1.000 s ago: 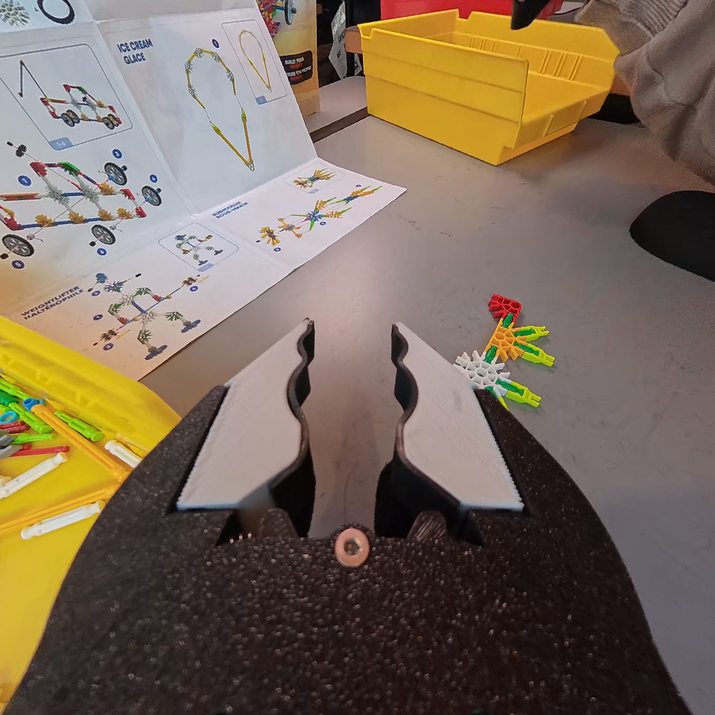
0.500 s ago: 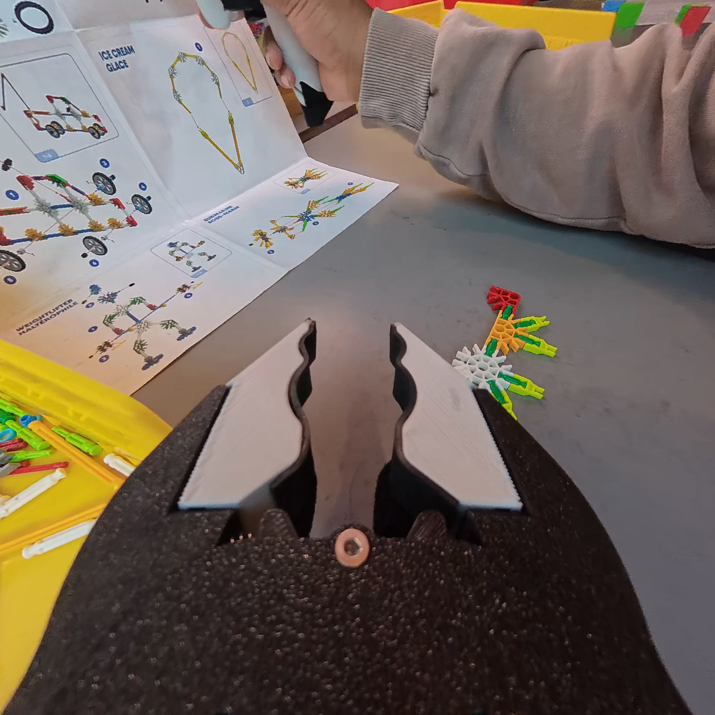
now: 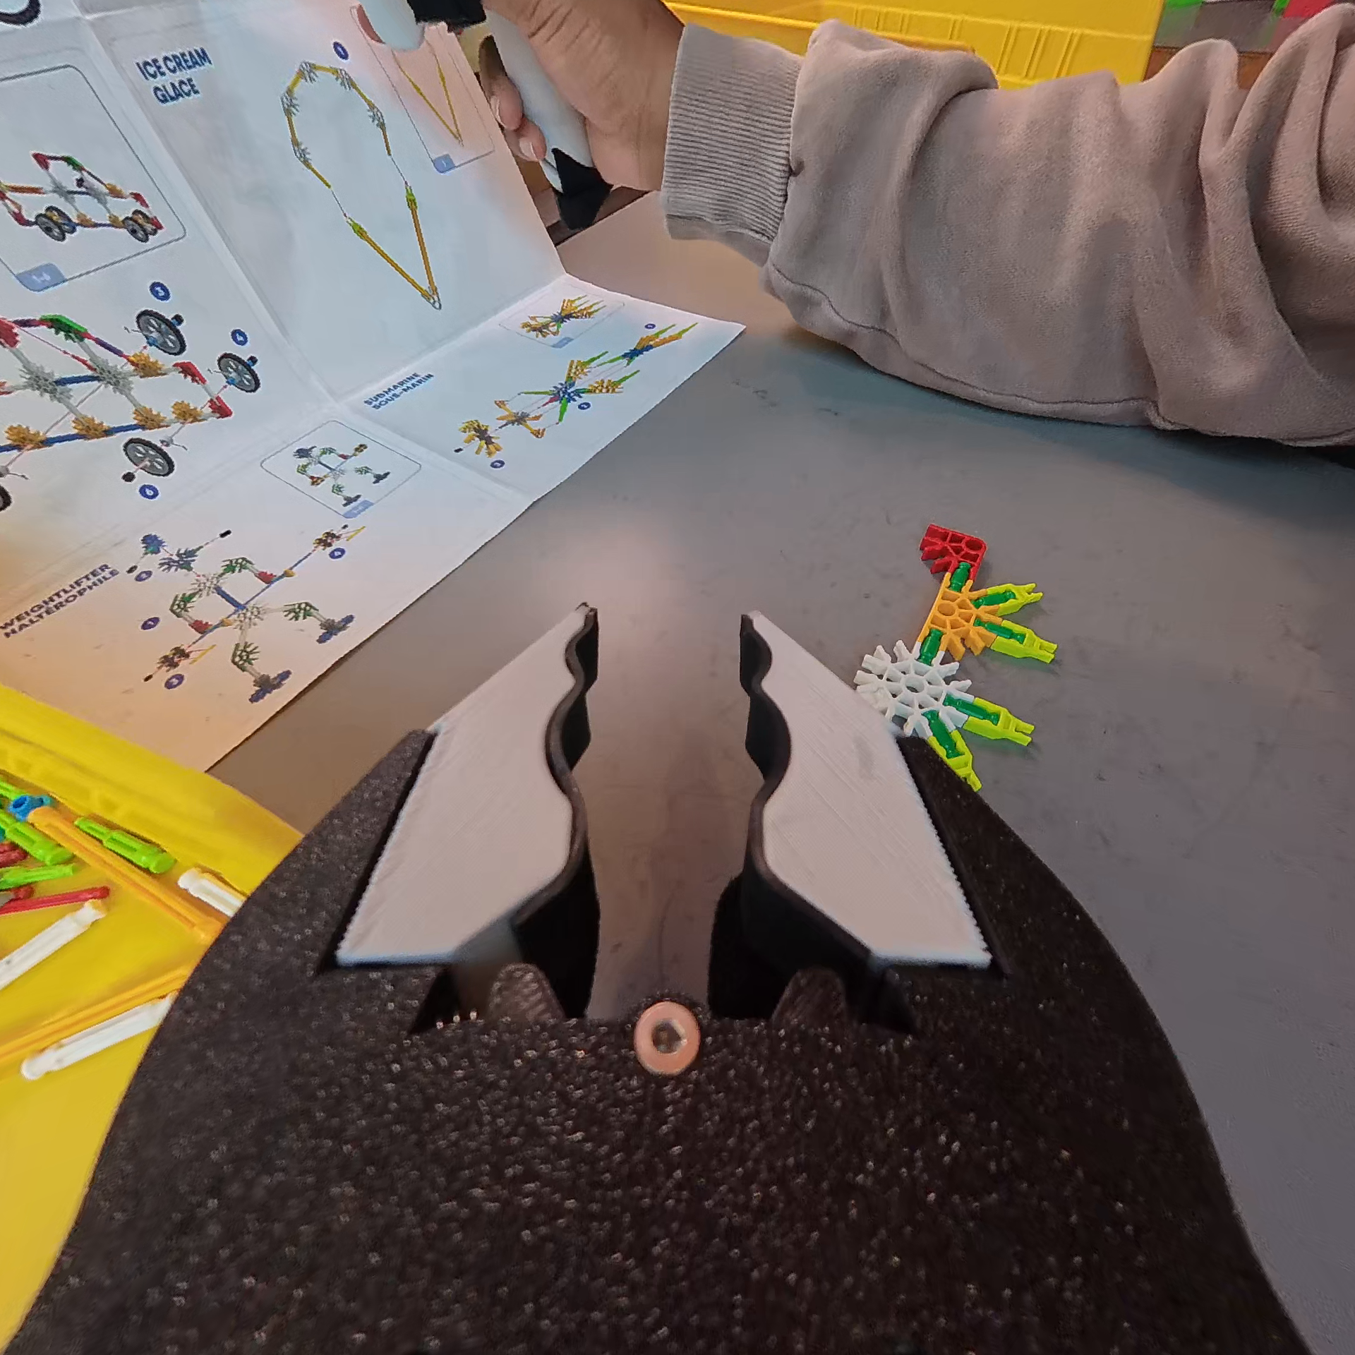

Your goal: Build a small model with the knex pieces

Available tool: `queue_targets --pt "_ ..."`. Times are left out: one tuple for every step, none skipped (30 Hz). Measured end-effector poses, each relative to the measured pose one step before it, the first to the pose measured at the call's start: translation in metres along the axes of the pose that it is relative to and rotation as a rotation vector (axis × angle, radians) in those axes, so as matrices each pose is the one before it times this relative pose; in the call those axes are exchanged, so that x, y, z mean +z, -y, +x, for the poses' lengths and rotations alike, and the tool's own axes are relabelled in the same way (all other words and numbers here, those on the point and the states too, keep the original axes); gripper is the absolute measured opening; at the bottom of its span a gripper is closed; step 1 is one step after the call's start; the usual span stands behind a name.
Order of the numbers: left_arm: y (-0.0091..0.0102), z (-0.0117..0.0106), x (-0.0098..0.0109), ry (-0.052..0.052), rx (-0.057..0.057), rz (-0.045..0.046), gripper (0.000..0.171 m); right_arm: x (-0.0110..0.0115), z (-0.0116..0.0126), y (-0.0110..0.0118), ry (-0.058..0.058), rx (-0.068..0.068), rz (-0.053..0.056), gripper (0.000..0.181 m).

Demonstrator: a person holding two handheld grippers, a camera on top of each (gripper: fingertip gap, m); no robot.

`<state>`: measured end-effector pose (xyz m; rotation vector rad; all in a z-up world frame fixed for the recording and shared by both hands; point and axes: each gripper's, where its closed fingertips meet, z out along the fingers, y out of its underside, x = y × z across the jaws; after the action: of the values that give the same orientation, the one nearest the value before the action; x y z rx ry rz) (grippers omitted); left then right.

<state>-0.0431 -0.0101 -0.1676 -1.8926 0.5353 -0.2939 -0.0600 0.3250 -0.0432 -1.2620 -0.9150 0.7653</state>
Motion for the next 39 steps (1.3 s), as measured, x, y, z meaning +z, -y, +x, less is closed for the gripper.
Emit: queue_targets --pt "0.00028 -0.00041 -0.00021 0.0019 -0.0015 0.00245 0.039 0.00049 -0.00015 0.00001 0.0037 0.0090 -0.0001 0.000" --pt "0.00011 -0.00034 -0.00023 0.0010 -0.0013 0.00101 0.039 0.00053 -0.00041 0.00042 0.0006 0.0038 0.0017 0.000" --pt "-0.00007 -0.00028 0.00000 0.0010 0.0001 -0.00058 0.039 0.00079 -0.00046 -0.00012 -0.0028 -0.0037 -0.0015 0.000" --pt "-0.00033 -0.00015 0.00017 0.0015 0.0023 -0.00170 0.039 0.00076 -0.00082 -0.00036 -0.0019 -0.0077 -0.0045 0.000" --pt "-0.00020 0.00012 0.00011 0.0005 0.0024 -0.00140 0.039 0.00055 -0.00086 -0.00023 -0.0013 -0.0065 -0.0036 0.000" --pt "-0.00007 0.00020 0.00009 -0.0002 0.0024 -0.00118 0.039 -0.00018 0.00007 0.00042 -0.0043 -0.0045 0.0006 0.000" --pt "-0.00012 0.00022 0.00015 -0.0002 0.0023 -0.00084 0.039 -0.00072 0.00078 0.00079 -0.0052 -0.0026 0.0036 0.000" --pt "0.00000 0.00026 -0.00004 -0.0001 0.0017 -0.00010 0.039 -0.00137 0.00186 0.00146 -0.0080 -0.0003 0.0075 0.000" --pt "-0.00002 0.00004 -0.00014 -0.0001 0.0011 0.00031 0.039 -0.00161 0.00214 0.00166 -0.0053 0.0017 0.0110 0.000" --pt "-0.00017 0.00001 -0.00015 0.0001 0.0003 -0.00103 0.038 -0.00141 0.00186 0.00126 -0.0019 0.0027 0.0084 0.000" --pt "-0.00073 0.00059 -0.00029 -0.0049 -0.0016 -0.00447 0.037 -0.00081 0.00270 -0.00001 -0.0062 0.0031 0.0003 0.000" --pt "-0.00088 0.00065 -0.00013 -0.0059 -0.0043 -0.00433 0.036 -0.00012 0.00260 -0.00129 -0.0065 0.0034 -0.0069 0.000" --pt "-0.00015 -0.00025 0.00005 -0.0004 -0.0033 -0.00131 0.036 0.00008 0.00173 -0.00159 -0.0022 0.0051 -0.0063 0.000" --pt "0.00011 -0.00040 -0.00003 0.0021 -0.0016 0.00023 0.036 0.00007 0.00133 -0.00105 -0.0023 0.0051 -0.0016 0.000" --pt "-0.00007 -0.00018 0.00006 0.0004 -0.0008 -0.00082 0.036 0.00011 0.00094 -0.00097 -0.0026 0.0048 -0.0009 0.000" --pt "-0.00004 -0.00005 0.00004 0.0010 0.0012 -0.00064 0.036 0.00014 0.00041 -0.00080 0.0004 0.0049 -0.0013 0.000" --pt "-0.00009 -0.00003 0.00007 0.0014 0.0020 -0.00026 0.036 -0.00016 0.00045 -0.00015 -0.0008 0.0029 0.0014 0.000" --pt "-0.00005 -0.00004 -0.00003 0.0013 0.0013 -0.00048 0.036 -0.00049 0.00110 0.00051 -0.0044 -0.0008 0.0043 0.000" --pt "-0.00004 -0.00002 -0.00002 0.0001 0.0002 -0.00032 0.036 -0.00079 0.00169 0.00127 -0.0071 -0.0022 0.0074 0.000" --pt "0.00004 0.00006 -0.00001 -0.0006 -0.0008 0.00043 0.036 -0.00101 0.00243 0.00152 -0.0098 0.0005 0.0080 0.000" --pt "0.00017 -0.00023 -0.00013 -0.0003 -0.0011 0.00126 0.036 -0.00098 0.00254 0.00150 -0.0084 0.0042 0.0068 0.000" --pt "0.00014 0.00002 -0.00018 -0.0011 -0.0012 0.00109 0.036 -0.00053 0.00229 0.00040 -0.0053 0.0073 0.0013 0.000" --pt "0.00007 0.00009 -0.00011 -0.0013 -0.0011 0.00020 0.036 -0.00015 0.00209 -0.00054 -0.0038 0.0085 -0.0042 0.000" --pt "-0.00004 0.00003 0.00005 -0.0005 -0.0001 -0.00049 0.036 -0.00006 0.00179 -0.00067 -0.0032 0.0060 -0.0027 0.000" --pt "-0.00013 0.00011 0.00015 -0.0003 0.0008 -0.00080 0.036 -0.00016 0.00119 -0.00064 -0.0024 0.0025 -0.0010 0.000" --pt "-0.00020 0.00014 0.00005 -0.0002 0.0009 -0.00110 0.036 0.00010 0.00060 -0.00076 -0.0004 0.0009 -0.0019 0.000" --pt "-0.00001 -0.00002 0.00003 0.0003 0.0008 -0.00027 0.036 0.00012 0.00027 -0.00055 -0.0003 0.0006 -0.0021 0.000" --pt "0.00000 -0.00002 -0.00007 0.0005 0.0001 0.00022 0.036 0.00009 0.00007 -0.00013 0.0001 0.0011 0.0000 0.000" --pt "0.00012 -0.00010 -0.00012 0.0007 -0.0006 0.00060 0.036 0.00015 -0.00011 -0.00010 0.0006 0.0019 -0.0005 0.000" --pt "0.00013 -0.00023 -0.00012 0.0004 -0.0012 0.00080 0.036 0.00018 -0.00003 -0.00016 0.0006 0.0020 -0.0008 0.000" --pt "0.00003 -0.00015 -0.00005 0.0004 -0.0012 0.00056 0.036 0.00004 -0.00005 -0.00008 0.0009 0.0015 -0.0011 0.000" --pt "0.00000 -0.00013 0.00003 0.0003 -0.0006 -0.00006 0.036 0.00001 0.00021 -0.00008 0.0003 0.0010 -0.0010 0.000" --pt "-0.00006 -0.00004 -0.00003 0.0004 -0.0002 -0.00043 0.036 -0.00008 0.00019 0.00004 0.0003 0.0008 -0.0003 0.000" --pt "0.00000 0.00001 0.00010 0.0000 0.0003 -0.00036 0.036 0.00007 0.00013 0.00000 0.0000 0.0006 -0.0005 0.000" --pt "-0.00006 0.00010 -0.00006 0.0000 0.0005 -0.00037 0.036 -0.00007 0.00009 -0.00008 0.0003 0.0001 -0.0005 0.000" --pt "0.00000 0.00009 0.00003 -0.0001 0.0002 -0.00014 0.036 0.00005 0.00005 -0.00009 0.0001 0.0002 0.0002 0.000" --pt "0.00002 -0.00008 -0.00002 0.0000 -0.0002 0.00034 0.036 0.00005 -0.00003 -0.00010 0.0004 0.0007 0.0001 0.000" --pt "0.00003 0.00006 0.00002 -0.0002 -0.0005 0.00023 0.036 0.00007 0.00003 -0.00009 0.0005 0.0009 -0.0005 0.000" --pt "0.00005 0.00000 -0.00009 -0.0004 -0.0005 -0.00011 0.036 0.00000 0.00013 -0.00005 0.0002 0.0010 -0.0002 0.000"
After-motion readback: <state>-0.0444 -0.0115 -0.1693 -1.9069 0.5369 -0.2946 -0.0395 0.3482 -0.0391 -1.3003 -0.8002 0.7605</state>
